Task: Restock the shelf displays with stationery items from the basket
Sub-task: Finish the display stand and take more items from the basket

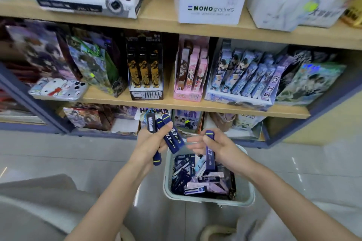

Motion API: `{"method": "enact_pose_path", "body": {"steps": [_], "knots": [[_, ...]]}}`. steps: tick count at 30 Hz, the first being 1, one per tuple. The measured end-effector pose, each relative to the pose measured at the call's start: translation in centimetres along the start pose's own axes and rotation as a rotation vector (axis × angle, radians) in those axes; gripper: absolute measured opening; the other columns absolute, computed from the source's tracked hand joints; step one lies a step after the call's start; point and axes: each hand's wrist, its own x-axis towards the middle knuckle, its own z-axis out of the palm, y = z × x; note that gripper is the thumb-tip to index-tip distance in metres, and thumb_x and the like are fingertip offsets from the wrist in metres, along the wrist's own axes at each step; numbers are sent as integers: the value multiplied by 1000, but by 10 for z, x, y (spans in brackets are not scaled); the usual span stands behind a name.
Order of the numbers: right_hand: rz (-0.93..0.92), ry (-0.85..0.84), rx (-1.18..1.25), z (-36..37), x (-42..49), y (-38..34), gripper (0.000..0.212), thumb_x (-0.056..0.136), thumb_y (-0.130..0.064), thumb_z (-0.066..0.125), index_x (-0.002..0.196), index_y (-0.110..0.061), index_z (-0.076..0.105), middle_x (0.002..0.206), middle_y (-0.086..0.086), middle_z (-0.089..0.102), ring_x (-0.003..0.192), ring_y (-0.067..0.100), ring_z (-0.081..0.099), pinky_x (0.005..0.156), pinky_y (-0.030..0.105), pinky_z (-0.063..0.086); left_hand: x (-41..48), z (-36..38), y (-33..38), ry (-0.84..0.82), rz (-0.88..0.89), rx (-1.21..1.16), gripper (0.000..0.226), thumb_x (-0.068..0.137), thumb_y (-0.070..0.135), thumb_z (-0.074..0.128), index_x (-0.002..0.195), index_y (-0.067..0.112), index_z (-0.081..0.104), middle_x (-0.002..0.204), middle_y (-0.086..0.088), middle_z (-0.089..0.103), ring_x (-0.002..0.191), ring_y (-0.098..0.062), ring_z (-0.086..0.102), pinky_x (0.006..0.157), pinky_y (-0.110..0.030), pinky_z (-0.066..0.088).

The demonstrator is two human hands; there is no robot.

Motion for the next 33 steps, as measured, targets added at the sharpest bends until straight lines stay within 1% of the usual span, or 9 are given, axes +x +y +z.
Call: {"method": "enact_pose_path", "body": {"steps": [2, 4, 8, 10, 12, 16, 22, 27, 33], "knots": [[-15, -18, -123, 5, 0, -21, 38, 90, -35, 53, 103, -2, 39, 101, 7, 70, 86, 11, 70, 77, 21, 54, -4, -3, 19, -12, 55, 18, 39, 92, 13, 60, 60, 15, 37, 39, 4, 30, 34, -8, 21, 38, -17, 18], [-27, -31, -244, 8, 0, -43, 8, 98, -9, 41, 100, -2, 45, 103, 12, 66, 85, 6, 69, 81, 21, 54, -9, -7, 40, -15, 110, 46, 39, 91, 13, 60, 60, 14, 36, 38, 3, 29, 35, -10, 21, 39, -19, 19], [-133, -39, -558, 25, 4, -93, 12, 93, -11, 56, 92, -21, 63, 100, 1, 67, 97, 12, 64, 95, 30, 49, -16, -22, 86, -7, 187, 73, 38, 90, 12, 62, 61, 14, 39, 41, 3, 28, 38, -11, 21, 42, -20, 20], [-217, -4, -708, 35, 11, -118, 17, 89, -15, 63, 85, -30, 66, 97, -3, 64, 94, 6, 61, 93, 27, 46, -17, -32, 107, -13, 237, 51, 30, 91, 10, 61, 66, 12, 44, 41, 5, 32, 38, -10, 22, 39, -19, 20], [-340, 49, -802, 48, 21, -144, 21, 87, -14, 66, 83, -35, 67, 92, -8, 59, 81, -5, 54, 83, 17, 43, -18, -43, 126, -8, 280, 55, 25, 91, 10, 61, 70, 11, 46, 40, 7, 35, 37, -9, 23, 38, -18, 22], [-504, 151, -794, 76, 46, -193, 16, 85, -17, 69, 88, -32, 70, 82, -14, 63, 68, -1, 54, 66, 13, 41, -16, -65, 156, 61, 329, 72, 25, 90, 13, 62, 71, 13, 46, 36, 10, 38, 33, -5, 30, 36, -15, 27], [-762, 230, -727, 131, 97, -259, 14, 80, -14, 74, 82, -25, 66, 79, 1, 68, 74, 14, 62, 72, 26, 53, -5, -101, 184, 134, 416, 9, 13, 89, 12, 65, 85, 10, 52, 39, 11, 35, 36, -7, 26, 35, -18, 24], [-887, 317, -768, 169, 149, -292, 6, 83, -15, 71, 85, -18, 66, 73, -10, 62, 76, 12, 63, 81, 35, 55, 5, -122, 191, 181, 466, -70, 13, 88, 12, 65, 81, 13, 55, 41, 11, 37, 39, -8, 27, 37, -20, 24], [-926, 322, -1021, 199, 195, -302, 10, 90, -17, 62, 95, -13, 69, 84, 0, 66, 76, 11, 57, 74, 16, 45, 18, -134, 194, 227, 458, -106, 14, 88, 12, 66, 82, 13, 54, 39, 13, 37, 36, -7, 27, 37, -18, 26]]}}
